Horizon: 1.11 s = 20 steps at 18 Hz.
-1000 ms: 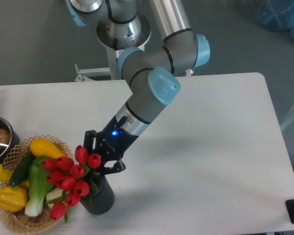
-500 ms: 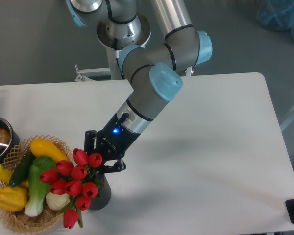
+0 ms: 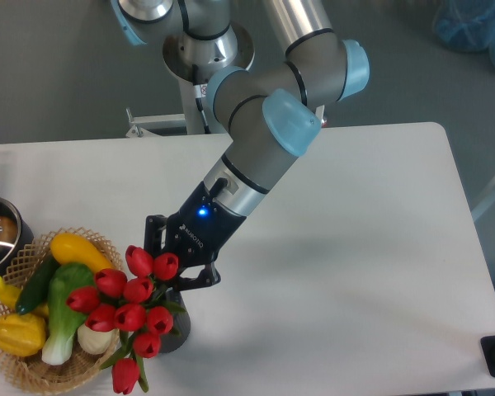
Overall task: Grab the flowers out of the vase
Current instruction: 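Close the gripper on the bunch of tulip stems, then lift the tulip bunch up out of the black vase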
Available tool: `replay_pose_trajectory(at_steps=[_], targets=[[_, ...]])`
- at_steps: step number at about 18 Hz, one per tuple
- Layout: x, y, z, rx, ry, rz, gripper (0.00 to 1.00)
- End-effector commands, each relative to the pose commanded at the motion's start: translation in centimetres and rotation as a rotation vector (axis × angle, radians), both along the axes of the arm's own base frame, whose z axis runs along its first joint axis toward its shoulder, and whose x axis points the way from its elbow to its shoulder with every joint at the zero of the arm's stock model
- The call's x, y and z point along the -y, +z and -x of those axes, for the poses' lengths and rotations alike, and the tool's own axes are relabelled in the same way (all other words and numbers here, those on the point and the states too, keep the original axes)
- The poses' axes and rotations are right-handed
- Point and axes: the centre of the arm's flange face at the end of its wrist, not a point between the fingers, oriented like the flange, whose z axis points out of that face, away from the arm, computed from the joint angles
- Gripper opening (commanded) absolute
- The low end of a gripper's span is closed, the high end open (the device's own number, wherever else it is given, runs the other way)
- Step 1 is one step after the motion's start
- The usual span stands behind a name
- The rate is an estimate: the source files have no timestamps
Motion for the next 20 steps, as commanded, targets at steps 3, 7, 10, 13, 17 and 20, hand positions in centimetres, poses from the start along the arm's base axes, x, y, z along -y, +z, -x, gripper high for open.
replay_pose_trajectory(at_steps=[3, 7, 10, 13, 17, 20], targets=[[0.7, 1.4, 0.1, -0.005, 0.012, -0.016, 0.0], [1.0, 2.1, 0.2, 0.024, 0.026, -0.027, 0.0], [1.5, 2.7, 0.4, 0.039, 0.038, -0.035, 0.0], [1.9, 3.7, 0.4, 0.053, 0.055, -0.043, 0.0], [2.4, 4.7, 0.5, 0.077, 0.065, -0.061, 0.0], [3.2, 6.0, 0.6, 0.101, 0.09, -0.072, 0.0]])
